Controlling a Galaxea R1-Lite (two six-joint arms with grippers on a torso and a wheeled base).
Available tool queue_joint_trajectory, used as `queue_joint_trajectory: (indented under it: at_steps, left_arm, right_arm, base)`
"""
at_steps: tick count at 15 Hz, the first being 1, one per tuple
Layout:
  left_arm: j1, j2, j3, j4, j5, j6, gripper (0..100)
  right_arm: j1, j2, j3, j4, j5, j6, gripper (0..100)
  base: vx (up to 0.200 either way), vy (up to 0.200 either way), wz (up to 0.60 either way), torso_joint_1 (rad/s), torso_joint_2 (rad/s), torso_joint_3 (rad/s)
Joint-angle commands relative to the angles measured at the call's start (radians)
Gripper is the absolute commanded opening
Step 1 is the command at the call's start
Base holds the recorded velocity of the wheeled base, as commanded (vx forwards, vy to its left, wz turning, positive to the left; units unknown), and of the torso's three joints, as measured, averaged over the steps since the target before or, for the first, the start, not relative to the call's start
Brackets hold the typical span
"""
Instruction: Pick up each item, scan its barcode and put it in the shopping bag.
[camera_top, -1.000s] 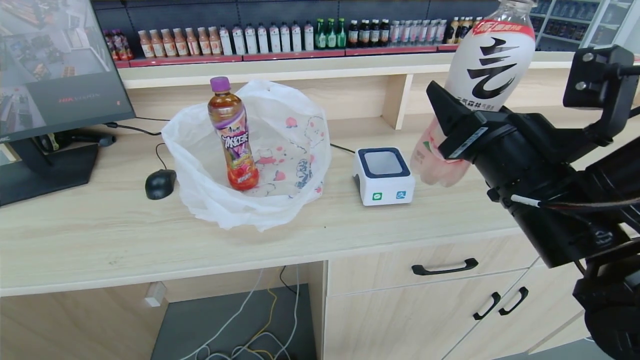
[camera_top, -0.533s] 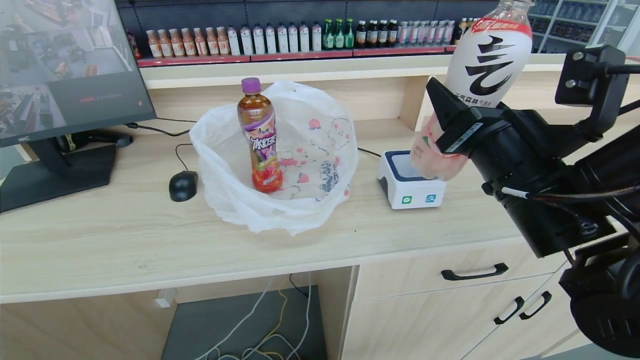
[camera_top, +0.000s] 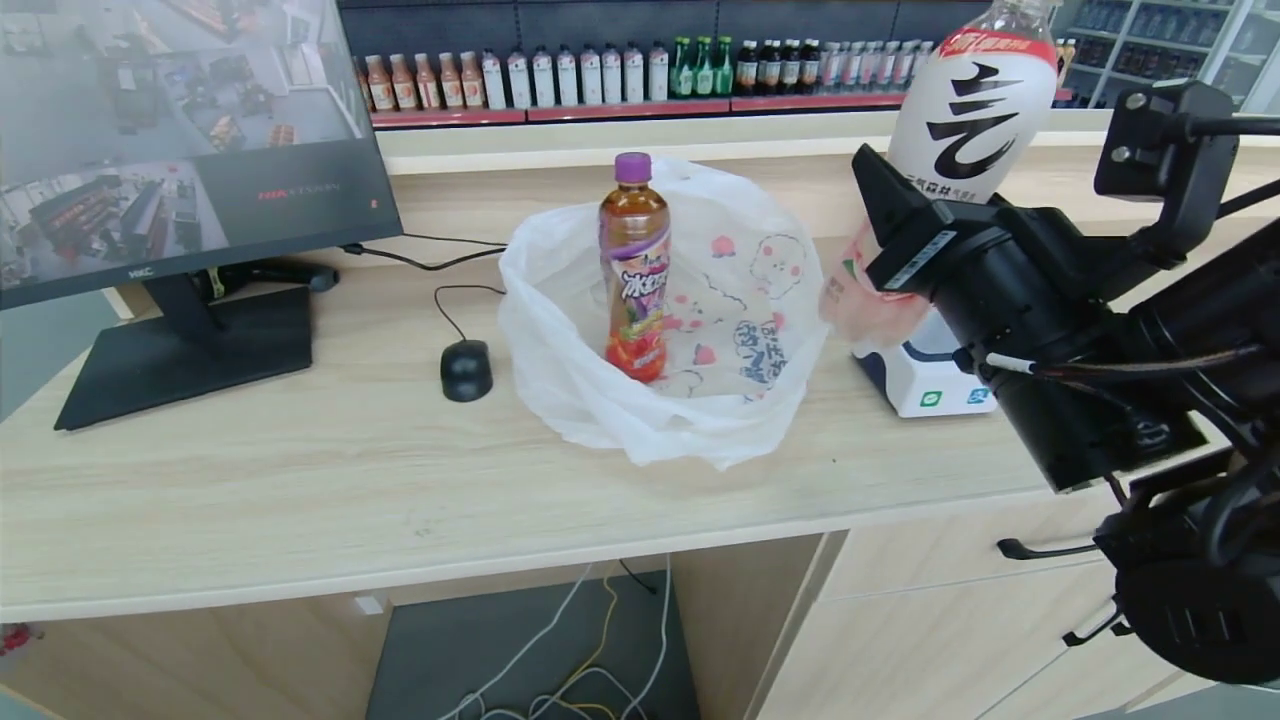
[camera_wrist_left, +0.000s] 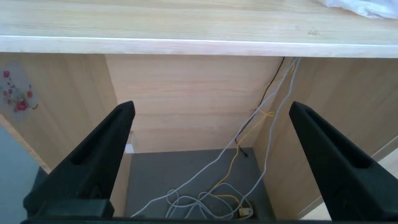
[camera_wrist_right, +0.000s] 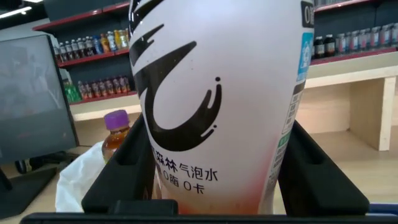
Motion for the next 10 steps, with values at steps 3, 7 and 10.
queue_joint_trajectory:
  at_steps: [3,7,10]
  left_arm:
    - [0.000,0.000,0.000,0.000,0.000,0.003,100]
    - [0.000,0.000,0.000,0.000,0.000,0.002,100]
    - [0.000,0.000,0.000,0.000,0.000,0.003,100]
  right_arm:
    - [-0.035,0.059,-0.066,0.001,0.002,-0.018,0]
    - [-0.070,0.111,-0.080,-0.001,0.073,-0.070,0]
    - [-0.103,0.176,-0.131,-0.001,0.087,-0.065,0]
  base:
    - [0.000,0.000,0.00,0.000,0.00,0.000]
    - [0.000,0.000,0.00,0.000,0.00,0.000]
    - [0.000,0.000,0.00,0.000,0.00,0.000]
